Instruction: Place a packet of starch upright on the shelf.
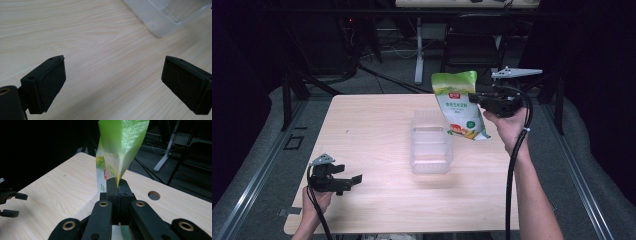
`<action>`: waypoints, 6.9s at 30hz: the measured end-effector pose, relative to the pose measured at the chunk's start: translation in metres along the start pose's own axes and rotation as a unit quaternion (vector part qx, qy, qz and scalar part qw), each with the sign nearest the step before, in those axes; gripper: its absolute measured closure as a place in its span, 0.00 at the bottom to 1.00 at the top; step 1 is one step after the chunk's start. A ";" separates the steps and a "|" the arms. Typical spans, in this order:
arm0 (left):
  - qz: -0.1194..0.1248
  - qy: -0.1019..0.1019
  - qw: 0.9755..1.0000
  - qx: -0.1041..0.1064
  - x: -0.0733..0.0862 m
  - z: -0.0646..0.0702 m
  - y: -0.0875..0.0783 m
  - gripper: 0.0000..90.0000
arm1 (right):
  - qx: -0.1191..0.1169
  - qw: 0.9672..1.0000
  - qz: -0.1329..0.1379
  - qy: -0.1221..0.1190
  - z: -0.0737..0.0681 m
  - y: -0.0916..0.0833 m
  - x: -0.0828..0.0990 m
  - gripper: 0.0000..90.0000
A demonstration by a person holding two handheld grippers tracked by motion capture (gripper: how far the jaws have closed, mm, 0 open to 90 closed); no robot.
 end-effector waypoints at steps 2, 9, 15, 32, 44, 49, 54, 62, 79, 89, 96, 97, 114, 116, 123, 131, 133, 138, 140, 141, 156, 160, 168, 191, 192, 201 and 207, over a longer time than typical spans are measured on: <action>0.002 -0.001 1.000 0.000 0.000 0.000 0.000 0.06 | -0.003 1.000 -0.001 -0.003 -0.003 0.002 -0.001 1.00; 0.000 0.000 1.000 0.002 0.000 0.000 0.000 0.06 | -0.014 1.000 -0.004 -0.007 -0.016 0.012 -0.003 1.00; -0.001 0.001 1.000 0.004 0.000 0.001 0.001 0.06 | -0.021 1.000 -0.003 -0.009 -0.023 0.016 -0.004 1.00; 0.000 0.003 1.000 0.004 0.000 0.001 0.000 0.06 | -0.037 0.999 -0.009 -0.019 -0.042 0.027 -0.004 1.00; 0.001 0.002 1.000 0.004 0.000 0.001 0.000 0.06 | -0.051 0.998 -0.013 -0.020 -0.056 0.036 0.000 1.00; 0.001 0.002 1.000 0.004 0.000 0.001 0.000 0.06 | -0.056 0.998 -0.017 -0.023 -0.061 0.040 0.003 1.00; 0.001 0.002 1.000 0.004 0.000 0.001 0.000 0.06 | -0.062 0.998 -0.020 -0.020 -0.067 0.045 0.007 1.00; 0.002 0.001 1.000 0.004 0.000 0.001 0.000 0.06 | -0.070 0.997 -0.028 -0.025 -0.073 0.051 0.014 1.00; 0.002 0.000 1.000 0.003 0.000 0.001 0.000 0.07 | -0.081 0.996 -0.043 -0.017 -0.079 0.061 0.033 1.00; 0.001 0.000 1.000 0.002 0.000 0.001 0.000 0.07 | -0.084 0.995 -0.050 -0.013 -0.085 0.070 0.043 1.00; 0.001 0.001 1.000 0.002 0.000 0.001 0.000 0.07 | -0.084 0.995 -0.054 -0.007 -0.089 0.079 0.050 1.00; 0.001 0.001 1.000 0.002 0.000 0.001 0.000 0.07 | -0.084 0.995 -0.056 -0.005 -0.089 0.081 0.051 1.00; 0.000 0.001 1.000 0.002 0.000 0.001 -0.001 0.07 | -0.078 0.993 -0.090 -0.015 -0.099 0.105 0.080 1.00; 0.000 0.001 1.000 0.003 0.001 0.001 -0.001 0.07 | -0.078 0.992 -0.096 -0.016 -0.099 0.107 0.083 1.00; -0.001 0.004 1.000 0.003 0.000 0.001 -0.001 0.07 | -0.065 0.991 -0.114 -0.034 -0.093 0.106 0.092 0.99; 0.000 0.004 1.000 0.005 0.000 0.002 0.000 0.07 | -0.059 0.990 -0.122 -0.045 -0.089 0.103 0.096 0.96; 0.000 0.005 1.000 0.006 0.000 0.002 0.000 0.07 | -0.062 0.989 -0.129 -0.045 -0.089 0.104 0.097 0.88; -0.001 0.006 1.000 0.006 0.000 0.003 0.000 0.07 | -0.059 0.987 -0.138 -0.057 -0.090 0.109 0.092 0.65; 0.001 0.006 1.000 0.006 0.000 0.002 0.000 0.07 | -0.058 0.987 -0.133 -0.063 -0.094 0.111 0.085 0.57; 0.001 0.005 1.000 0.006 0.000 0.002 0.000 0.07 | -0.056 0.987 -0.131 -0.068 -0.094 0.111 0.082 0.58; 0.002 0.006 1.000 0.006 0.000 0.003 -0.001 0.07 | -0.017 0.985 -0.124 -0.115 -0.090 0.101 0.073 0.90; 0.003 0.005 1.000 0.006 0.000 0.002 -0.001 0.07 | -0.013 0.987 -0.123 -0.100 -0.081 0.098 0.080 0.90; 0.001 0.005 1.000 0.005 0.000 0.003 -0.001 0.07 | -0.001 0.990 -0.125 -0.059 -0.054 0.096 0.100 0.90; 0.001 0.005 1.000 0.004 -0.001 0.003 0.000 0.07 | 0.011 0.991 -0.132 -0.019 -0.033 0.113 0.106 0.85; 0.001 0.005 1.000 0.004 -0.001 0.003 0.000 0.07 | 0.012 0.991 -0.131 -0.018 -0.033 0.112 0.106 0.83; 0.001 0.008 1.000 0.009 -0.001 0.004 0.001 0.07 | 0.011 0.994 -0.110 -0.006 -0.030 0.093 0.097 0.46; 0.002 0.006 1.000 0.015 -0.002 0.006 0.002 0.07 | -0.003 0.995 -0.098 -0.020 -0.031 0.065 0.089 0.22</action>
Point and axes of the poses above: each handheld gripper's, and its own axes: y roughly forward along the jaws, x roughly out of its underside, z roughly to its right, the point moved 8 cm from there along y, roughly forward along the jaws, and after that the axes turned 14 degrees about x, right-handed, at the moved point
